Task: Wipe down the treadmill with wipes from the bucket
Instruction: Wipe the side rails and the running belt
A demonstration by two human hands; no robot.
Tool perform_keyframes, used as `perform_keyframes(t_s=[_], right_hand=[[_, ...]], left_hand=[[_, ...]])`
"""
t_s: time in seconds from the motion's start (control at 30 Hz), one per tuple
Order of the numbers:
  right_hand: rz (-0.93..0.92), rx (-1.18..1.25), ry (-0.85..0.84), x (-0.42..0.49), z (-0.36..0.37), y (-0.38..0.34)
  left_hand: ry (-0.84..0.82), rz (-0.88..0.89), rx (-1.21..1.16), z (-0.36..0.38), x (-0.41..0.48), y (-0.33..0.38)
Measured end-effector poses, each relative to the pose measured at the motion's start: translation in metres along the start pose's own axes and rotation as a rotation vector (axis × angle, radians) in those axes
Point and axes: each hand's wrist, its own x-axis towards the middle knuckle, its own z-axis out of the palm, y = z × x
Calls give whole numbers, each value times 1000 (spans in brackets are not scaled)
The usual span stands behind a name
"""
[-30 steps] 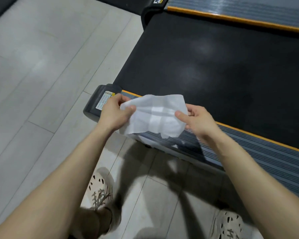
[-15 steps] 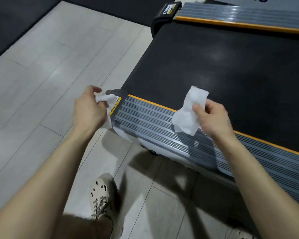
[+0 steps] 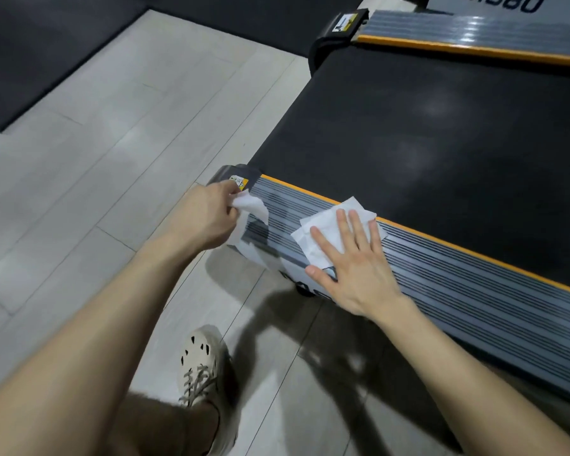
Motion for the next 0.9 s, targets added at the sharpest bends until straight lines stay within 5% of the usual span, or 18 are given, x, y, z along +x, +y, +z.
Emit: perform_keyframes(t_s=[0.2, 0.43, 0.73, 0.9], right_hand=[[-28, -10, -133, -20, -15, -1], [-188, 42, -207, 151, -9, -104], [10, 0, -208, -32, -25, 17], [-40, 63, -150, 58, -8, -43]], left_hand=[[-170, 104, 74, 6, -19, -18], [-344, 95, 175, -2, -39, -49], [-258, 110, 146, -19, -46, -66], [-412, 23, 143, -27, -54, -54]])
